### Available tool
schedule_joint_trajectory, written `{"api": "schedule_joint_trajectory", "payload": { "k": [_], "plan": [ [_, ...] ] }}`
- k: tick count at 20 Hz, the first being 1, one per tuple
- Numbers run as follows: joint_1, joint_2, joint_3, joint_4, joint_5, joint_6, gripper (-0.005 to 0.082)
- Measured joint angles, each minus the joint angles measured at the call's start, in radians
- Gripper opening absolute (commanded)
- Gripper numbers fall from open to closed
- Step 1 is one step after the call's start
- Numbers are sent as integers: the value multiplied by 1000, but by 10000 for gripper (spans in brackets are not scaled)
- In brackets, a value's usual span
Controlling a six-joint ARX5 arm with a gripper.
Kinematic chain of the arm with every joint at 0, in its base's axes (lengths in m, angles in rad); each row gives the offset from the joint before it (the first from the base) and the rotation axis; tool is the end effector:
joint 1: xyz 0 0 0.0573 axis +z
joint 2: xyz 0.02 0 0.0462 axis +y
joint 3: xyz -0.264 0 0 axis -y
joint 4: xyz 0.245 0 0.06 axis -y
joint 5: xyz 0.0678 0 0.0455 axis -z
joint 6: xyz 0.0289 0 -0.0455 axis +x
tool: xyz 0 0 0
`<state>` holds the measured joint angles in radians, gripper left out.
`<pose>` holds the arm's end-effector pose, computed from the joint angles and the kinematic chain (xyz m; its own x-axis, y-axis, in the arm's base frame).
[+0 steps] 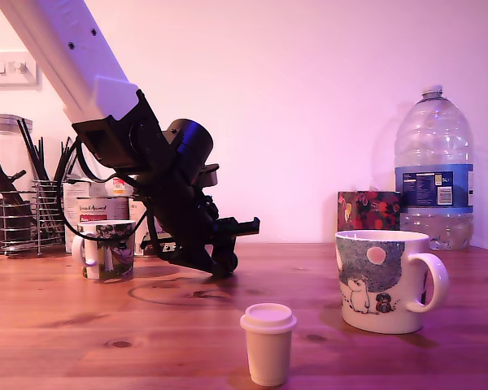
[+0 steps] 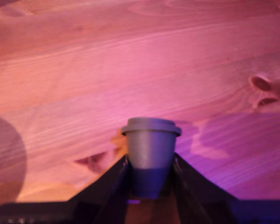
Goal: Pick up the coffee capsules from the table one by one and drop them inside the nearest coffee cup
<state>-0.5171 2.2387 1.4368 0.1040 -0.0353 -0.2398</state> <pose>0.4100 -0.2320 0.1143 0.6831 -0.3479 -0.6422 0.3244 0.9323 -0.1599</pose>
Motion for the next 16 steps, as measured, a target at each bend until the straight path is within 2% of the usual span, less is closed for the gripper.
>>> {"api": "schedule_joint_trajectory", "payload": {
  "k": [3, 7, 16],
  "plan": [
    [-12, -14, -36, 39, 0, 5, 91],
    [-22, -71, -158, 159, -3, 7, 91],
    [-31, -262, -343, 399, -53, 7, 91]
  ]
}}
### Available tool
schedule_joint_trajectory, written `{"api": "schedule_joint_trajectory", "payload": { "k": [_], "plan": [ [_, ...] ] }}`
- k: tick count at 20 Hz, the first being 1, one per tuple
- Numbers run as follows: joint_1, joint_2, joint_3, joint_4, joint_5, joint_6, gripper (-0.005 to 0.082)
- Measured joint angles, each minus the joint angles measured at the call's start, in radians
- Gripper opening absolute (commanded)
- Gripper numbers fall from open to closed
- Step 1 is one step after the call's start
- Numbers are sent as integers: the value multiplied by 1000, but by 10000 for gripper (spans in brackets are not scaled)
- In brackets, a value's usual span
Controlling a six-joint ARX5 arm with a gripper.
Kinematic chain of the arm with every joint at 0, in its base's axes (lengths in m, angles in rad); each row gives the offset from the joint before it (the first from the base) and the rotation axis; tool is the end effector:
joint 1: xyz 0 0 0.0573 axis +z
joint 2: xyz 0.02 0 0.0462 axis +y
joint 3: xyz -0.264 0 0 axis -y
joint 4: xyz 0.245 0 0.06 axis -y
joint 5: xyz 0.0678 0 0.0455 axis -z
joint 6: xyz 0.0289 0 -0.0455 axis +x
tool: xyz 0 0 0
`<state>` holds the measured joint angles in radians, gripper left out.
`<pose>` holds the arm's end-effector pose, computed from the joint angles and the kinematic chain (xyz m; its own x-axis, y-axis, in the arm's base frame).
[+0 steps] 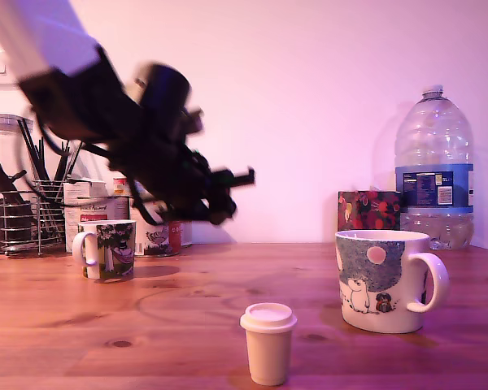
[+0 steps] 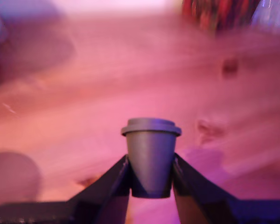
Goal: Pick up the coffee capsules from the table one by one and drop them inside the nearest coffee cup
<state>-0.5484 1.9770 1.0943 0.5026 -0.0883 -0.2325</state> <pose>0.3563 -0.2147 0.1590 0.8353 -0.4070 -0.3696 0.3644 0.9133 -0.1821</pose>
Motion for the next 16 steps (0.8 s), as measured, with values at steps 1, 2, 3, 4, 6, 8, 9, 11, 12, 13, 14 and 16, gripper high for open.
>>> {"api": "schedule_joint_trajectory", "payload": {
  "k": [1, 2, 3, 4, 6, 8, 9, 11, 12, 13, 14, 16],
  "plan": [
    [0, -19, -31, 28, -8, 0, 91],
    [0, -39, -59, 44, -10, 0, 91],
    [0, -60, -80, 45, -10, 0, 91],
    [0, -83, -98, 45, -11, 0, 91],
    [1, -143, -140, 47, -18, 5, 91],
    [9, -219, -186, 38, -29, 21, 91],
    [15, -257, -209, 30, -37, 31, 91],
    [34, -322, -242, -11, -57, 43, 91],
    [49, -348, -254, -37, -72, 60, 91],
    [69, -371, -265, -66, -85, 62, 91],
    [87, -389, -270, -98, -92, 77, 91],
    [124, -413, -274, -153, -101, 100, 91]
  ]
}}
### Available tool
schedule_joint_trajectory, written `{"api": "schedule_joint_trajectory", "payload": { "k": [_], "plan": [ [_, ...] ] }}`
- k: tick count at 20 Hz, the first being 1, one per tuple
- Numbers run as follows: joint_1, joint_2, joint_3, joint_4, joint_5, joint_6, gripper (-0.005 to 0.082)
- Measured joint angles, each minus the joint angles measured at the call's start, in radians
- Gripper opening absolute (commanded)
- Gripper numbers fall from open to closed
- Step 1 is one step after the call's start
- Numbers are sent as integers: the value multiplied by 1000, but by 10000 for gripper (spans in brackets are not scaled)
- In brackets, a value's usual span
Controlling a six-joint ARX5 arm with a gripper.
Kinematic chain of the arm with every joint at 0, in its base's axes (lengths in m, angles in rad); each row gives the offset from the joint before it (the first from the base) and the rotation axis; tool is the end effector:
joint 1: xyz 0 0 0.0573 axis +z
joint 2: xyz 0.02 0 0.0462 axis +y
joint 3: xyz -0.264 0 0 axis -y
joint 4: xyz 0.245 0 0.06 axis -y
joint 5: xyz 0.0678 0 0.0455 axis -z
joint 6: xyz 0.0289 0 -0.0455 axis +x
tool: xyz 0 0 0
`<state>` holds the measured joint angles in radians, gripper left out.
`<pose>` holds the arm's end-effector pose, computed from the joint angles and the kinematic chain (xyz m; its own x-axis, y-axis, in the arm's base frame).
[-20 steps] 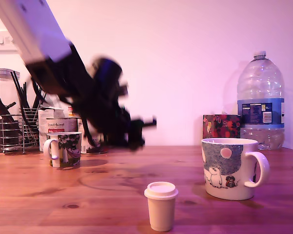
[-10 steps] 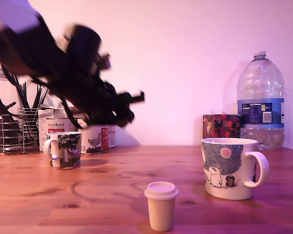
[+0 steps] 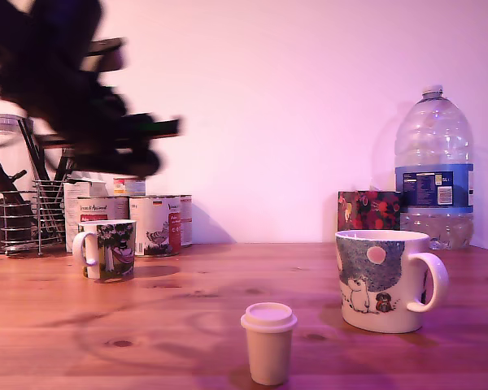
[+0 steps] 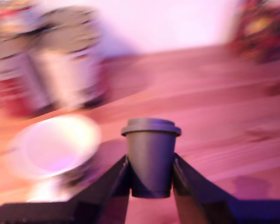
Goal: Pick up the coffee capsules from the table one by one and drop them inside the nearest coffee cup
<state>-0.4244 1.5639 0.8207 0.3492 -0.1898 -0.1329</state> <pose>0.3011 -0.1301 0.2090 0.9040 -0.2015 -0.3770 0.1971 0.9791 -0.0506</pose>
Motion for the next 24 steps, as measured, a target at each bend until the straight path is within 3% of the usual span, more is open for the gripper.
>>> {"api": "schedule_joint_trajectory", "payload": {
  "k": [3, 10, 19, 24],
  "plan": [
    [39, -16, 0, -44, -23, 34, 91],
    [104, -18, 0, -95, -19, 89, 91],
    [175, -18, 5, -153, 101, 127, 91],
    [205, -17, 137, -274, 156, 139, 91]
  ]
}}
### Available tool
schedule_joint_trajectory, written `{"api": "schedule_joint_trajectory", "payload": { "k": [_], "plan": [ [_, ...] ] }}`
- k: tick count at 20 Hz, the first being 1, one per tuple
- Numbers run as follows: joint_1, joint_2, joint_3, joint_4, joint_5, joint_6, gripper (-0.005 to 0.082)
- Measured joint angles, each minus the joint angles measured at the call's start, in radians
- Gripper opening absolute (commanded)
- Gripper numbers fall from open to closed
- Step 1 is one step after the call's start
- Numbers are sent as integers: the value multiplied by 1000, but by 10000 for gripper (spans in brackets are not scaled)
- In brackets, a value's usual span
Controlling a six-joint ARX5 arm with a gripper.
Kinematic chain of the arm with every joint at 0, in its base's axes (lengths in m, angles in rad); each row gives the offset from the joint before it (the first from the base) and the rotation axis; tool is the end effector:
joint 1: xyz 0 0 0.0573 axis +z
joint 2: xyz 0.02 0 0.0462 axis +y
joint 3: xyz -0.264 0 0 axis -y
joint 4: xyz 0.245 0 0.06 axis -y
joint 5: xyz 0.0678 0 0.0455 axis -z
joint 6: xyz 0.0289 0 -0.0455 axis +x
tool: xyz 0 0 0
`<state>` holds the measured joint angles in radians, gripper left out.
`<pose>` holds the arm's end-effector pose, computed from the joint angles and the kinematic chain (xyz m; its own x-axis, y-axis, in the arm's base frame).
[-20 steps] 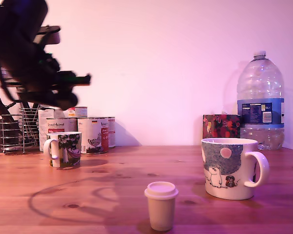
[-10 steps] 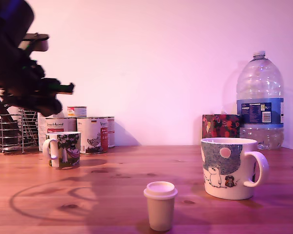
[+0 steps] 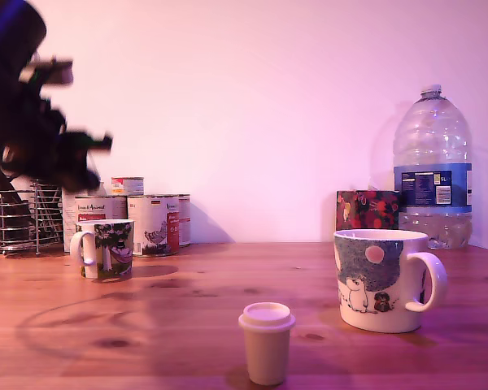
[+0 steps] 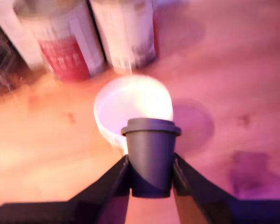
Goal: Pick up the coffee capsules from the table one by one and drop them inside the nearest coffee cup
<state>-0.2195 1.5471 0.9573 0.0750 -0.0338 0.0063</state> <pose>0.3271 -0.0720 0.2334 0.8564 -0.1564 -0.4921 0.1919 0.9812 0.0221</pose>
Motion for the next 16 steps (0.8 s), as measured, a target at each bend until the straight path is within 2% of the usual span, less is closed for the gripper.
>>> {"api": "schedule_joint_trajectory", "payload": {
  "k": [4, 11, 16],
  "plan": [
    [15, 13, 104, -98, 37, 9, 91],
    [39, 171, 315, -351, 96, 21, 91],
    [44, 262, 493, -484, 109, 39, 91]
  ]
}}
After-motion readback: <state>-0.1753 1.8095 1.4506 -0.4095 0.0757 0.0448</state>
